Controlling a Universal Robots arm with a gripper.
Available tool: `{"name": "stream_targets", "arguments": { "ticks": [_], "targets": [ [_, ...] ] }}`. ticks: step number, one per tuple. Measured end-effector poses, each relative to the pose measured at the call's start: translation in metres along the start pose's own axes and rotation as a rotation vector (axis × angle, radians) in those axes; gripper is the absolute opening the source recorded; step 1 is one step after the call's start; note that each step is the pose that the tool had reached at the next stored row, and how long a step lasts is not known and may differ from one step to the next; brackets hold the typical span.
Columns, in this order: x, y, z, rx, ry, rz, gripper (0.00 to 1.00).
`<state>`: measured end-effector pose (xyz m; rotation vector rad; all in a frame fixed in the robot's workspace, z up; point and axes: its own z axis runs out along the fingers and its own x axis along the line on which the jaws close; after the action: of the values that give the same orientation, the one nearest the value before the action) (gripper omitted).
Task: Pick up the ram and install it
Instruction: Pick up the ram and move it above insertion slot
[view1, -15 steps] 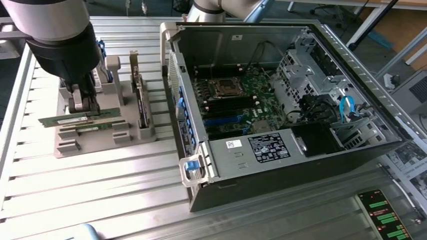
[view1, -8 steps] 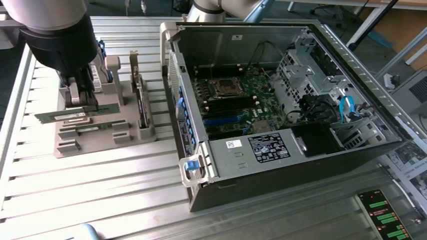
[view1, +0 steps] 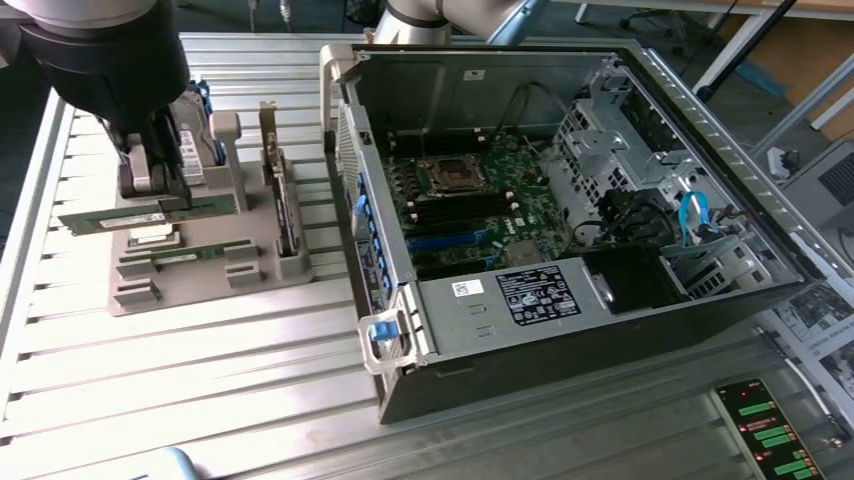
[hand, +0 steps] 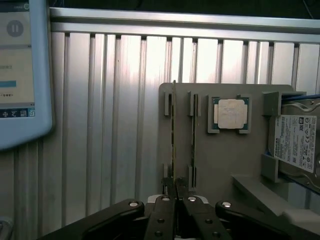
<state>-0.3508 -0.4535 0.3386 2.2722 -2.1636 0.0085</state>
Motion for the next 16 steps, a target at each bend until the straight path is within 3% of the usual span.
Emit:
{"name": "stream_targets", "arguments": {
  "ticks": [16],
  "targets": [
    [0.000, -0.0001, -0.0390, 0.0001, -0.0001, 0.000, 0.12]
  ]
}}
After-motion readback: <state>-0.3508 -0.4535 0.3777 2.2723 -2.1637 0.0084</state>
